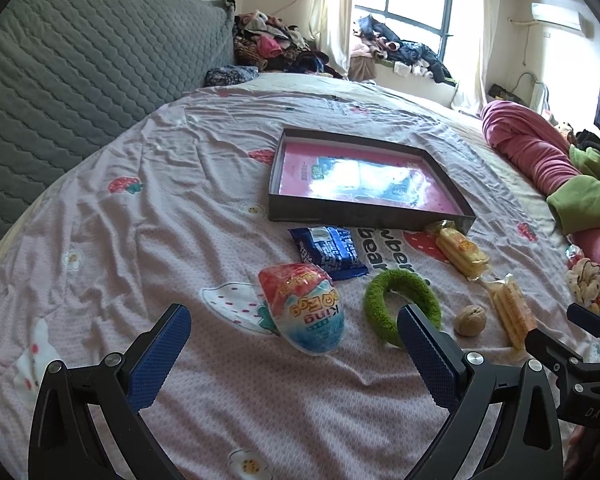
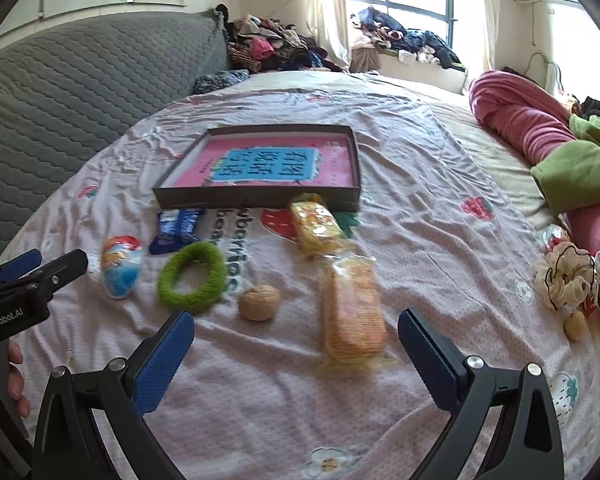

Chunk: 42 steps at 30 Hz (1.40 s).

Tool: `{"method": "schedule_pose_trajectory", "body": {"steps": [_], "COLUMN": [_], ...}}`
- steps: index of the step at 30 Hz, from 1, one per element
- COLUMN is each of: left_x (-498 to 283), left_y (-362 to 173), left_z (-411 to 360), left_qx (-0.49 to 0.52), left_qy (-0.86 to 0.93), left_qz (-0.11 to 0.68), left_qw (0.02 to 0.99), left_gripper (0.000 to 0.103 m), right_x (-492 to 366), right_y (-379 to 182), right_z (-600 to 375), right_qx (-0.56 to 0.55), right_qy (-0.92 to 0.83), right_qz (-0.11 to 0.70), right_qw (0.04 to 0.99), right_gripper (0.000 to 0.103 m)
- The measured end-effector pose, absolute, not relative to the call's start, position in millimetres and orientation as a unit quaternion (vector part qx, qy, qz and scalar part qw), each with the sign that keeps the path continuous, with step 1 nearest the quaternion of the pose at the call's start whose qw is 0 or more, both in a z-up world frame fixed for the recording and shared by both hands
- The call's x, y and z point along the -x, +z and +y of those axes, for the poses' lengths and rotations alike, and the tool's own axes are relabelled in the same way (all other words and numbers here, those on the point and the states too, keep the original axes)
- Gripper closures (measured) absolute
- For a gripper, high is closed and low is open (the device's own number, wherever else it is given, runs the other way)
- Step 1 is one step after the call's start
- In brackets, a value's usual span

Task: Organize objects
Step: 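Move both grippers toward the wrapped egg and the bread loaf, then grasp the wrapped egg with the left gripper while the right gripper grasps the bread loaf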

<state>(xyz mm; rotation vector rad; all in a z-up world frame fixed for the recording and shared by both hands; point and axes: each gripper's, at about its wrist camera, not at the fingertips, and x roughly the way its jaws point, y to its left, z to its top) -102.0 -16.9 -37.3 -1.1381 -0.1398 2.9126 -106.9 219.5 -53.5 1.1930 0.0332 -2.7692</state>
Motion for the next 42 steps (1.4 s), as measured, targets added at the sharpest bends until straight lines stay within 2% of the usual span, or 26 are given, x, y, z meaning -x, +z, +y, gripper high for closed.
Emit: {"method": "schedule_pose_trajectory", "body": {"steps": [32,34,38,40,42], "left_x": [150,150,151,151,151], "left_y": [-85,-86,-86,-86,-86], "left_z": [-10,-12,-14,-15,-15], "left_qx": [0.391,0.391,0.389,0.388,0.387], "left_qy": [0.920,0.919,0.920,0.920,0.920], "left_qz": [-0.041,-0.045,-0.048,-0.050,-0.051], "left_qw": [-0.004,-0.001,-0.003,-0.004,-0.004], "left_gripper": [0.000,0.000,0.000,0.001,0.006], "right_x": [156,158,161,162,163], "right_y": [-102,-103,-106,-107,-109], "right_z": [248,249,249,249,247], "right_qx": [-0.443,-0.445,-0.451,-0.454,-0.458], "right_qy": [-0.896,-0.895,-0.892,-0.890,-0.888], "right_qz": [-0.008,-0.011,-0.014,-0.015,-0.015], "right_qw": [0.036,0.032,0.033,0.037,0.042], "right_gripper": [0.000,0.008,0.012,0.020,0.025]}}
